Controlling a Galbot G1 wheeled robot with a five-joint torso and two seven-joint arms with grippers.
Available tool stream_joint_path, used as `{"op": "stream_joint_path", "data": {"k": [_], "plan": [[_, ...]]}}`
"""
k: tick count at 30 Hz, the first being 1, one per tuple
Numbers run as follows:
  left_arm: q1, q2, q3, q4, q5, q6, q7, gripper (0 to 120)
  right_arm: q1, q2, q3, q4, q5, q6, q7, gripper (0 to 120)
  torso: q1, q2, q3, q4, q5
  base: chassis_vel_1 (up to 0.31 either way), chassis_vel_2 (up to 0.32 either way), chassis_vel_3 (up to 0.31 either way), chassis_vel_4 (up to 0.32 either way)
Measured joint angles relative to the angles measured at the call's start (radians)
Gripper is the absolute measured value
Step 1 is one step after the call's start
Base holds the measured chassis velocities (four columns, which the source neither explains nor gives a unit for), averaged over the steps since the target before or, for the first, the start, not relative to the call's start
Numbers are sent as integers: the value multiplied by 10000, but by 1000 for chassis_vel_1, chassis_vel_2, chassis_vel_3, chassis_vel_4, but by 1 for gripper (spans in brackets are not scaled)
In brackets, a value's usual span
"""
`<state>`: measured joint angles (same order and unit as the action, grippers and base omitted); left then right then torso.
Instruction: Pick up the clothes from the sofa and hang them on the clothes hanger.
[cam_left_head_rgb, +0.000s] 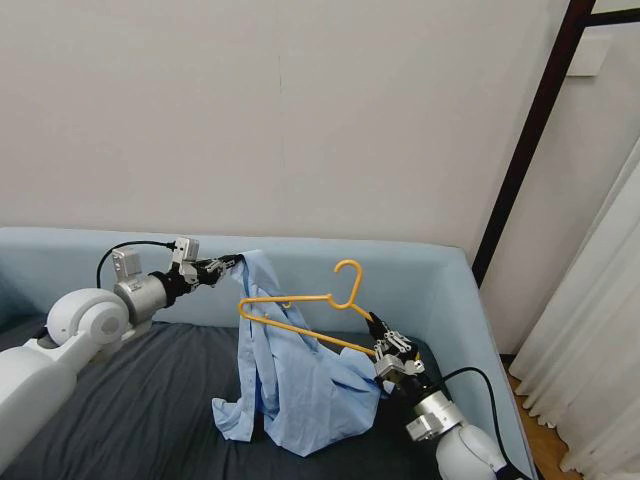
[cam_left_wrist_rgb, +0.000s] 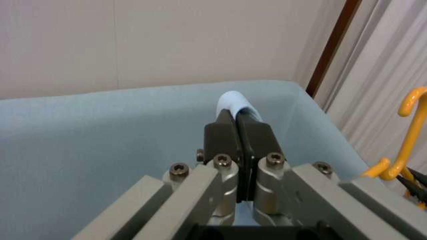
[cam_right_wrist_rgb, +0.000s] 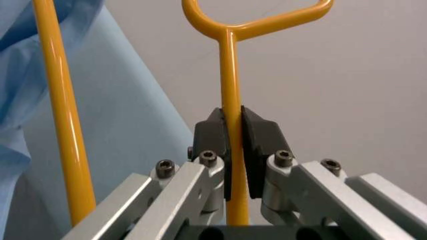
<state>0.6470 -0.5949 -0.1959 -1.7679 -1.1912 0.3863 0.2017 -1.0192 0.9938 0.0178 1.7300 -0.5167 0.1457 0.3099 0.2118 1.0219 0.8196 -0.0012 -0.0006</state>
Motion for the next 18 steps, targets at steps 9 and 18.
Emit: {"op": "stream_joint_path", "data": {"k": [9, 18], "plan": [[119, 59, -112, -66, 40, 0, 33, 0, 72, -147, -110, -74, 399, -498, 63, 5, 0, 0, 0, 1, 0, 0, 0, 0, 0], [250, -57, -151, -528, -112, -2, -90, 0, 214, 28, -500, 118, 794, -967, 47, 5, 0, 0, 0, 1, 0, 0, 0, 0, 0]]}}
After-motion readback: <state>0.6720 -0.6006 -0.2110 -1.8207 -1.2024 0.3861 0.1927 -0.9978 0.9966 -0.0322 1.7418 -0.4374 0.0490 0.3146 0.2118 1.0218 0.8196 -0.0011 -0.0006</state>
